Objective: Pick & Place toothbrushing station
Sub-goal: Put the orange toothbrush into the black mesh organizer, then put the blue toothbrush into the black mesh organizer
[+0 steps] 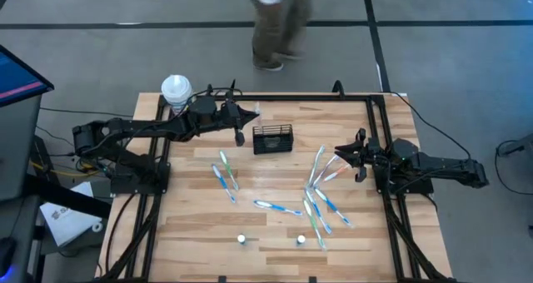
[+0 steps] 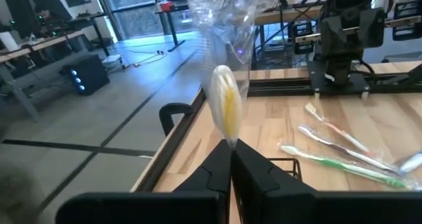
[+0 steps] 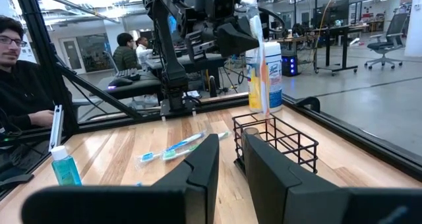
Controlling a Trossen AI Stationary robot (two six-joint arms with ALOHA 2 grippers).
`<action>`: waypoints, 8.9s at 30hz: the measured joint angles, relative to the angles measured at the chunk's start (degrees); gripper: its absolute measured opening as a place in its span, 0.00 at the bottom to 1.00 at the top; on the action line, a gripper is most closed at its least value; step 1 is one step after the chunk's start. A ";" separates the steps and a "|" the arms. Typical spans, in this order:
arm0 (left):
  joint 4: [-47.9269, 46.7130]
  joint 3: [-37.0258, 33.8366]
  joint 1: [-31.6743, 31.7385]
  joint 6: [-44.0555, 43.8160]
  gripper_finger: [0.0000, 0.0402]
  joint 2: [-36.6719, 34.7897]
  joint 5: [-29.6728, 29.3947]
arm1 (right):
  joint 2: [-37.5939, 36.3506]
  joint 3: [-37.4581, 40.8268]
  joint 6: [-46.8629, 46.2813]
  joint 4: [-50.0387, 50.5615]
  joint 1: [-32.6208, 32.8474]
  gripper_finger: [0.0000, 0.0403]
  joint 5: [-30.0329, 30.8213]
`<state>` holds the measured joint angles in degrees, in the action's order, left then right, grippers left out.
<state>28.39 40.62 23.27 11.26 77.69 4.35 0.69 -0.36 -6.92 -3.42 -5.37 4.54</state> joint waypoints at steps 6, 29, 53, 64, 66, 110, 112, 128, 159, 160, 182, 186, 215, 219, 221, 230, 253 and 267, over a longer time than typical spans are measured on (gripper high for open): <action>-0.10 -0.02 0.34 -0.19 0.00 0.00 0.49 | 0.00 0.00 -0.02 0.00 0.00 0.16 0.00; -0.34 -0.22 0.34 -2.77 0.00 6.30 0.50 | 0.01 0.00 -0.09 0.08 0.02 0.16 0.00; 1.36 -3.50 0.34 -4.39 0.01 8.35 0.42 | 0.02 0.00 -0.15 0.92 0.02 0.16 0.00; 1.50 -3.52 0.34 -4.42 0.02 8.35 -2.90 | 0.02 -0.02 -0.15 0.90 0.02 0.16 0.00; 1.58 -3.52 0.34 -4.67 0.03 8.35 -2.90 | 0.02 0.00 -0.15 0.90 0.02 0.16 0.00; -17.01 -11.14 -6.25 -7.26 0.26 -9.21 5.55 | 0.01 -0.01 -0.20 1.28 0.02 0.16 0.00; -16.96 -11.26 -8.04 -7.63 0.25 -9.29 7.62 | 0.02 -0.02 -0.20 1.27 0.02 0.16 0.00; -30.96 -11.28 -22.17 -7.69 0.25 -9.20 3.52 | 0.02 -0.02 -0.22 1.25 0.09 0.16 0.00; -55.45 5.28 -33.34 -6.41 0.25 11.50 -3.99 | 0.07 -0.02 -0.24 -0.04 0.09 0.16 0.00; -56.44 5.30 -33.43 -5.79 0.25 11.41 -4.13 | 0.07 -0.02 -0.23 -0.04 0.09 0.16 0.00; -58.48 4.28 -33.55 3.94 0.25 13.29 -6.09 | 0.11 -0.02 -0.22 -0.02 0.09 0.16 0.00; -58.25 4.28 -33.55 3.94 0.25 12.96 -6.13 | 0.11 -0.01 -0.24 0.00 0.09 0.16 -0.01; -58.02 4.83 -34.55 2.83 0.00 12.68 -6.53 | 0.11 -0.02 -0.22 0.00 0.09 0.16 0.00; -57.92 6.48 -34.61 1.84 0.00 12.67 -7.15 | 0.11 -0.02 -0.24 0.00 0.09 0.16 -0.02; -57.91 6.81 -34.61 1.80 0.00 11.82 -7.94 | 0.11 -0.02 -0.22 0.02 0.09 0.16 0.00; -53.82 7.17 -34.56 0.10 0.00 3.20 -12.05 | 0.09 -0.02 -0.24 -0.17 0.09 0.16 -0.02; -21.89 7.17 -29.60 -4.65 0.00 -4.17 -14.87 | 0.11 -0.02 -0.18 -8.21 3.02 0.16 -0.04; -6.30 7.13 -24.80 -4.61 0.00 2.90 -12.80 | 20.23 -1.59 4.37 -24.99 5.31 0.16 -0.02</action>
<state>22.09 47.75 -1.53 6.65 80.60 -8.45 20.92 -1.95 -2.55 -28.41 -0.05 4.51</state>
